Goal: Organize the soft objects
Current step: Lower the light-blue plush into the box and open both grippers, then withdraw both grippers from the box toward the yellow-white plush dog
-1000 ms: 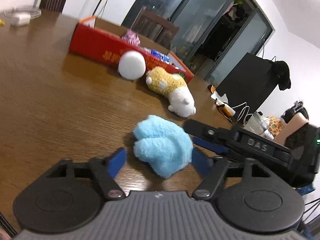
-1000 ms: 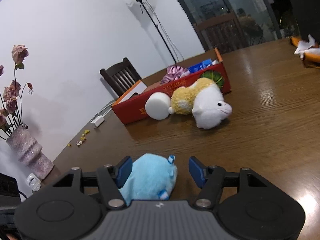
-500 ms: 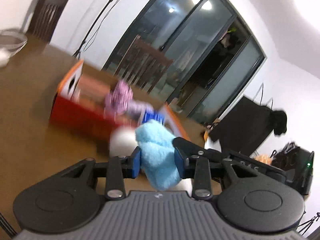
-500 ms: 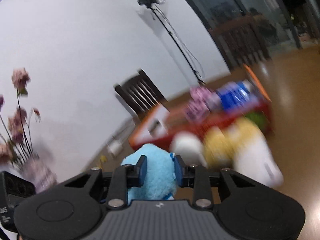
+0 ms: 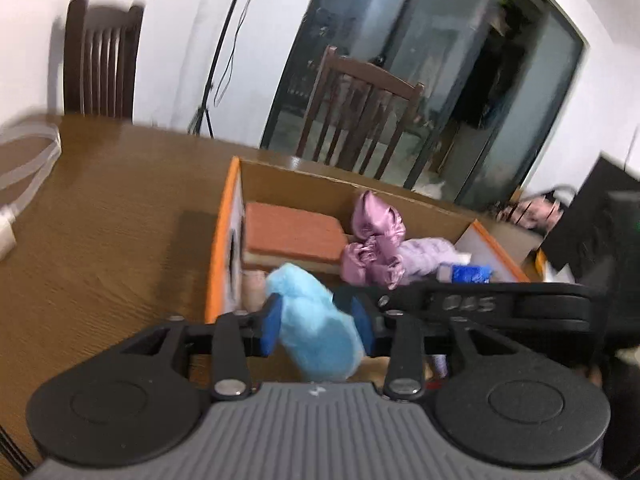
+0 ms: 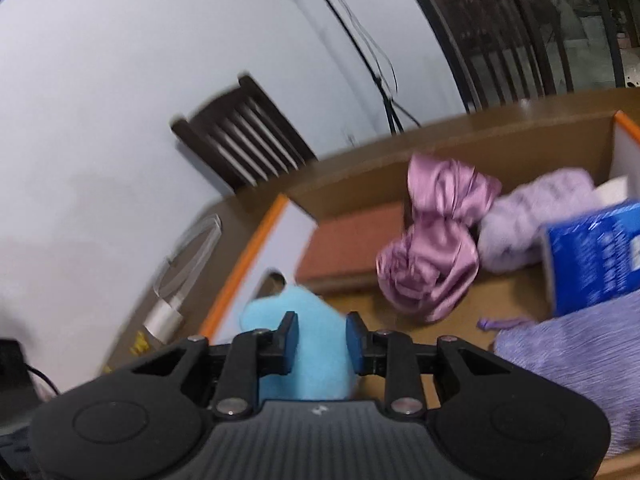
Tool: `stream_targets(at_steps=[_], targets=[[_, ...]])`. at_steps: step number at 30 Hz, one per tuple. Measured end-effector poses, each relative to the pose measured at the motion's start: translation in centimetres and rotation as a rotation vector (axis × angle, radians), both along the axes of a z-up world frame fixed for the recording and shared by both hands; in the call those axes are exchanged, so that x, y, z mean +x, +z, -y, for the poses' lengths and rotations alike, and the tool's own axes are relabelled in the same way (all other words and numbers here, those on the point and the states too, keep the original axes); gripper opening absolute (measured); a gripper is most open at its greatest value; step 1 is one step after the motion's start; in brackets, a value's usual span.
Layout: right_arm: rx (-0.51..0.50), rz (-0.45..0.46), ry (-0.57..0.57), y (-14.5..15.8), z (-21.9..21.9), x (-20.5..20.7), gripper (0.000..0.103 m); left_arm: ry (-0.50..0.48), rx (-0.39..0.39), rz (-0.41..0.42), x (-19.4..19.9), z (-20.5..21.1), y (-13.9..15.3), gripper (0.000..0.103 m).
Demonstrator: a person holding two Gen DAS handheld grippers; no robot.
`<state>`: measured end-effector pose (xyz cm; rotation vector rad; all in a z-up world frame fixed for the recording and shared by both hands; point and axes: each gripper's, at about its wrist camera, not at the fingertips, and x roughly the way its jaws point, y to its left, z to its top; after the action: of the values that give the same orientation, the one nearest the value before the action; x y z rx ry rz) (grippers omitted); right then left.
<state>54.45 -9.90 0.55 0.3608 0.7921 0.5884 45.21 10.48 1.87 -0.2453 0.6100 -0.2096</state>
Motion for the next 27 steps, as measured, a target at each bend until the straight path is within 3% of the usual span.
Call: stream_targets(at_steps=[1, 3, 7, 11, 16, 18, 20, 22, 27], targets=[[-0.024, -0.009, 0.005, -0.6, -0.5, 0.1, 0.030, -0.004, 0.029, 0.009, -0.3, 0.0, 0.2, 0.044], [-0.029, -0.026, 0.007, -1.3, -0.6, 0.1, 0.043, -0.021, 0.036, 0.038, -1.4, -0.2, 0.8, 0.059], [-0.005, -0.021, -0.014, -0.3, 0.7, -0.7, 0.049, -0.010, 0.067, 0.075, -2.3, -0.7, 2.7, 0.059], [-0.028, 0.074, -0.022, 3.7, 3.0, -3.6, 0.050, 0.007, 0.052, 0.116, -4.3, -0.8, 5.6, 0.060], [-0.076, 0.205, -0.059, 9.6, 7.8, -9.7, 0.063, 0.022, 0.072, 0.175, -9.1, 0.4, 8.5, 0.067], [-0.084, 0.264, -0.072, 11.6, 9.9, -13.0, 0.075, 0.036, 0.087, 0.194, -11.3, 1.2, 9.3, 0.070], [-0.102, 0.315, -0.083, 13.1, 11.5, -16.0, 0.081, 0.048, 0.094, 0.223, -13.6, 2.0, 10.0, 0.076], [-0.138, 0.360, -0.088, 14.0, 12.8, -18.8, 0.082, 0.056, 0.099, 0.249, -15.7, 2.6, 10.6, 0.082], [-0.178, 0.415, -0.081, 14.7, 15.0, -24.6, 0.086, 0.065, 0.122, 0.313, -21.0, 4.1, 11.6, 0.087]])
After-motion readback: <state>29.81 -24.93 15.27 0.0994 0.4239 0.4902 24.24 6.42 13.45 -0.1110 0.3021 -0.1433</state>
